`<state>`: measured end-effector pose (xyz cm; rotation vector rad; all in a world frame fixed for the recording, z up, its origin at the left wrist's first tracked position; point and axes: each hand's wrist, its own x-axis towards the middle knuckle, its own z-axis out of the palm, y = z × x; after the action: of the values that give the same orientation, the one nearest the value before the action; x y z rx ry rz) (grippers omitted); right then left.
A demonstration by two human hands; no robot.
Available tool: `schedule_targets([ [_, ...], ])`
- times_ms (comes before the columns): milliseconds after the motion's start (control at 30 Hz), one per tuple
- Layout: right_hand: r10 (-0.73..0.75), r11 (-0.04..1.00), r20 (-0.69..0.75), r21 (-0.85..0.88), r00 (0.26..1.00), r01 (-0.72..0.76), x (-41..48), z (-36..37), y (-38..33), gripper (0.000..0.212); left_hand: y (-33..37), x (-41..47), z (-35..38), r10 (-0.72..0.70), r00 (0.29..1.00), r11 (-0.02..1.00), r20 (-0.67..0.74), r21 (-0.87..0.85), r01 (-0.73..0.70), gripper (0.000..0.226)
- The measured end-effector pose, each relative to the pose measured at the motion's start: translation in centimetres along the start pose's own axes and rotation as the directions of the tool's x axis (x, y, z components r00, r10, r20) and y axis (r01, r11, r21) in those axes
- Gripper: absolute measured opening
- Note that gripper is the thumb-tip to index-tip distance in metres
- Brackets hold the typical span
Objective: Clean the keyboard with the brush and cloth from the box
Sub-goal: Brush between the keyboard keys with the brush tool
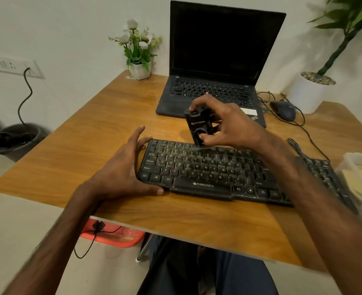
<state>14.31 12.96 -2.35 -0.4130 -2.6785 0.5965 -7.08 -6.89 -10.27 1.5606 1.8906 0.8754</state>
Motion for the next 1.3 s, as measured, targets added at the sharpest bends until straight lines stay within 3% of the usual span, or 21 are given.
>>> schedule_targets([
  [233, -0.082, 0.965, -0.200, 0.230, 0.976, 0.129, 4.1, 4.4, -3.3, 0.061, 0.2, -0.3, -0.1, 0.007, 1.000, 0.999, 0.013, -0.045, -0.006, 0.159],
  [400, -0.096, 0.965, -0.157, 0.226, 0.983, 0.130, 5.2, 7.2, -3.1, 0.059, 0.2, -0.3, 0.0, -0.005, 1.000, 0.996, 0.003, -0.088, 0.005, 0.161],
  [600, -0.042, 0.994, -0.116, 0.097, 0.992, 0.054, 2.8, 3.8, -1.0, 0.062, 0.1, -0.1, 0.0, -0.004, 1.000, 0.998, -0.003, -0.068, 0.004, 0.160],
  [733, -0.074, 0.985, -0.192, 0.141, 0.979, 0.102, 3.6, 4.9, -2.0, 0.062, 0.2, -0.1, -0.1, -0.007, 1.000, 0.998, -0.001, -0.068, 0.007, 0.159],
  [867, -0.088, 0.975, -0.154, 0.191, 0.984, 0.117, 4.0, 7.0, -2.7, 0.062, 0.3, -0.2, 0.0, -0.005, 1.000, 0.998, -0.015, -0.060, 0.004, 0.159],
  [1133, 0.028, 0.993, -0.063, 0.112, 0.998, -0.021, -0.5, 1.2, 0.4, 0.061, 0.1, -0.1, 0.1, 0.001, 1.000, 1.000, -0.020, -0.017, -0.001, 0.159],
  [1300, 0.018, 0.988, -0.086, 0.154, 0.996, -0.004, -1.3, 0.1, 0.4, 0.060, 0.0, 0.0, 0.0, 0.004, 1.000, 1.000, -0.007, -0.017, -0.004, 0.158],
])
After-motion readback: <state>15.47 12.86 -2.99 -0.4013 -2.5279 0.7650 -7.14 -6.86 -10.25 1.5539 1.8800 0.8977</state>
